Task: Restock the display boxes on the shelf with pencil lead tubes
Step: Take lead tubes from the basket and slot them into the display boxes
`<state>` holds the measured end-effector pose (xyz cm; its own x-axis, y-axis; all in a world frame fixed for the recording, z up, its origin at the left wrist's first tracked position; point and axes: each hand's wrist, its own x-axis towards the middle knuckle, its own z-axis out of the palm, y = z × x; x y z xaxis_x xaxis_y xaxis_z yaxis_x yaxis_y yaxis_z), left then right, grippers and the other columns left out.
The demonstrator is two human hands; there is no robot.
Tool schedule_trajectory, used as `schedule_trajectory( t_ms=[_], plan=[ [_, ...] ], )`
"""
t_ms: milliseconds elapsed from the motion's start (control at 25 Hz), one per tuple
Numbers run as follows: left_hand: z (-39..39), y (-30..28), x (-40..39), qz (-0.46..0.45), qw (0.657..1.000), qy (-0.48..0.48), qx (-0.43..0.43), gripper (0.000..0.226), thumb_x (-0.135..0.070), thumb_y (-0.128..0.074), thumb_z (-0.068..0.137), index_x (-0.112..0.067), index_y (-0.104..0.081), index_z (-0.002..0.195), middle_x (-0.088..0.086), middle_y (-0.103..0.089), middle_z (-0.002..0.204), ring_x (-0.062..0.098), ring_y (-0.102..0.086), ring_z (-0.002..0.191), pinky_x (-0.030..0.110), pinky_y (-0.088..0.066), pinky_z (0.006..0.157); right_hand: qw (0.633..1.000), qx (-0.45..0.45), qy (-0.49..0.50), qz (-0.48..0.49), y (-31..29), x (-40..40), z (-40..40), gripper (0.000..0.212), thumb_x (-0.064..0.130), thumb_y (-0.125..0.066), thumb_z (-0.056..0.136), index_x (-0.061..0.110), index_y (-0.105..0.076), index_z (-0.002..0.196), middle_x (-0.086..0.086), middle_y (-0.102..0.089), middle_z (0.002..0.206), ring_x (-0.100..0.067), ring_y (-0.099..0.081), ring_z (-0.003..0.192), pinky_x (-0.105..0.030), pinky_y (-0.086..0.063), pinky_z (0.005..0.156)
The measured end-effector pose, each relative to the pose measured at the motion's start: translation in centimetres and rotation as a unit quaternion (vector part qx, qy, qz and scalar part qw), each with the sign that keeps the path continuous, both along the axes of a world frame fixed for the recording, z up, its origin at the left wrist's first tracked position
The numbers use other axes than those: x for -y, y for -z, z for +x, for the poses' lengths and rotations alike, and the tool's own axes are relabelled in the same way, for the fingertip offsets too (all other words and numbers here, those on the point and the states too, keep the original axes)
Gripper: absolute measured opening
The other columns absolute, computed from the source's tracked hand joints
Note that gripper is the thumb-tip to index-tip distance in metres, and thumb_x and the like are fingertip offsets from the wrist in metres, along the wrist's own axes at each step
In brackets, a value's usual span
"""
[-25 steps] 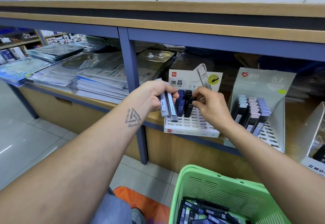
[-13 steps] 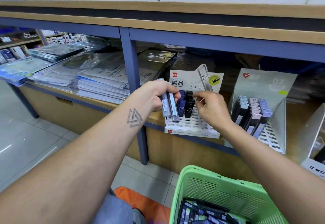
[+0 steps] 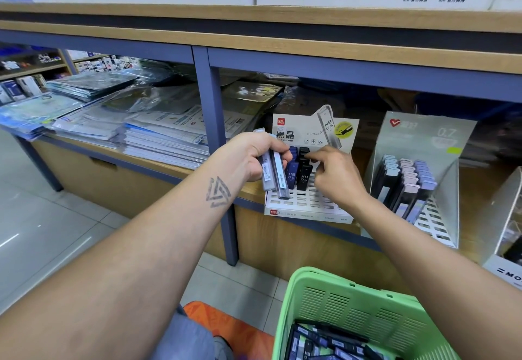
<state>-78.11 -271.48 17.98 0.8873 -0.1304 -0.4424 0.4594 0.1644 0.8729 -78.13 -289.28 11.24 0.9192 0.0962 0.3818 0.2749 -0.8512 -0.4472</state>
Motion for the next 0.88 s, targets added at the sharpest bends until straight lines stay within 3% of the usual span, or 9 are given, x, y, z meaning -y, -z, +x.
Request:
schedule_trajectory(
  t_ms=[120, 280, 440, 600, 680, 760, 800, 880],
  plan=[
    [-0.1, 0.0, 0.2, -0.005, 1.000, -0.004, 0.004, 0.011, 0.004, -0.055, 0.096, -0.002, -0.061, 0.103, 0.012, -0.065, 0.063, 0.017, -0.063, 0.046, 0.025, -0.056, 0.052, 1.000, 0.007, -0.010, 0.020, -0.2, 0.3, -0.4, 0.049, -0.002, -0.055, 0.088, 0.014, -0.064, 0.133, -0.006, -0.065, 0.124, -0.026, -0.058, 0.114, -0.039, -0.052, 0.095],
    [-0.3, -0.1, 0.4, -0.007, 1.000, -0.006, 0.008, 0.012, 0.005, -0.055, 0.096, -0.002, -0.060, 0.105, 0.012, -0.064, 0.060, 0.017, -0.063, 0.044, 0.024, -0.056, 0.050, 0.999, 0.020, 0.004, 0.039, 0.0, 0.4, -0.6, 0.027, 0.007, -0.065, 0.092, 0.016, -0.069, 0.117, -0.002, -0.069, 0.107, -0.021, -0.063, 0.099, -0.038, -0.055, 0.085],
    [-0.2, -0.2, 0.6, -0.002, 1.000, -0.007, 0.015, 0.014, 0.004, -0.056, 0.096, -0.004, -0.059, 0.107, 0.012, -0.064, 0.060, 0.018, -0.063, 0.044, 0.025, -0.056, 0.052, 0.999, 0.016, 0.008, 0.028, 0.4, -0.1, -0.1, 0.022, 0.014, -0.068, 0.094, 0.016, -0.072, 0.116, -0.005, -0.073, 0.112, -0.024, -0.065, 0.103, -0.041, -0.055, 0.089],
    [-0.4, -0.3, 0.5, -0.013, 1.000, -0.001, 0.012, 0.007, 0.004, -0.055, 0.097, -0.001, -0.060, 0.095, 0.013, -0.065, 0.059, 0.018, -0.064, 0.045, 0.026, -0.057, 0.052, 0.999, 0.029, 0.023, 0.017, 0.0, -0.5, -0.4, 0.022, 0.015, -0.065, 0.094, 0.019, -0.070, 0.115, 0.000, -0.071, 0.102, -0.020, -0.064, 0.092, -0.034, -0.054, 0.077],
    [-0.5, -0.4, 0.4, -0.025, 1.000, -0.009, 0.012, 0.008, 0.004, -0.055, 0.097, 0.002, -0.061, 0.092, 0.015, -0.067, 0.061, 0.019, -0.067, 0.048, 0.027, -0.058, 0.053, 0.995, 0.038, 0.019, 0.088, -0.8, -0.8, -1.4, 0.015, 0.017, -0.062, 0.095, 0.017, -0.071, 0.108, 0.003, -0.071, 0.090, -0.017, -0.064, 0.081, -0.032, -0.052, 0.071],
    [-0.5, -0.5, 0.7, -0.038, 0.999, -0.019, 0.012, 0.008, 0.005, -0.056, 0.097, 0.004, -0.061, 0.090, 0.016, -0.068, 0.062, 0.020, -0.068, 0.052, 0.029, -0.059, 0.054, 0.964, -0.069, -0.017, 0.257, -2.2, -1.1, -2.7, 0.015, 0.024, -0.062, 0.098, 0.012, -0.070, 0.103, -0.005, -0.074, 0.081, -0.019, -0.069, 0.071, -0.036, -0.057, 0.069],
    [-0.5, -0.4, 0.8, -0.048, 0.998, -0.029, 0.010, 0.009, 0.004, -0.057, 0.097, 0.004, -0.061, 0.090, 0.016, -0.067, 0.062, 0.021, -0.068, 0.052, 0.030, -0.059, 0.053, 0.929, -0.155, -0.050, 0.332, -2.8, -1.3, -3.5, 0.021, 0.028, -0.063, 0.099, 0.008, -0.068, 0.105, -0.011, -0.075, 0.080, -0.022, -0.071, 0.069, -0.038, -0.059, 0.069],
    [-0.3, -0.3, 1.1, -0.063, 0.997, -0.043, 0.011, 0.008, 0.003, -0.058, 0.097, 0.002, -0.061, 0.090, 0.015, -0.067, 0.063, 0.020, -0.068, 0.050, 0.029, -0.059, 0.050, 0.868, -0.279, -0.108, 0.396, -3.6, -1.2, -4.8, 0.027, 0.028, -0.070, 0.095, 0.005, -0.065, 0.109, -0.018, -0.076, 0.083, -0.028, -0.074, 0.069, -0.037, -0.061, 0.067]
  ],
)
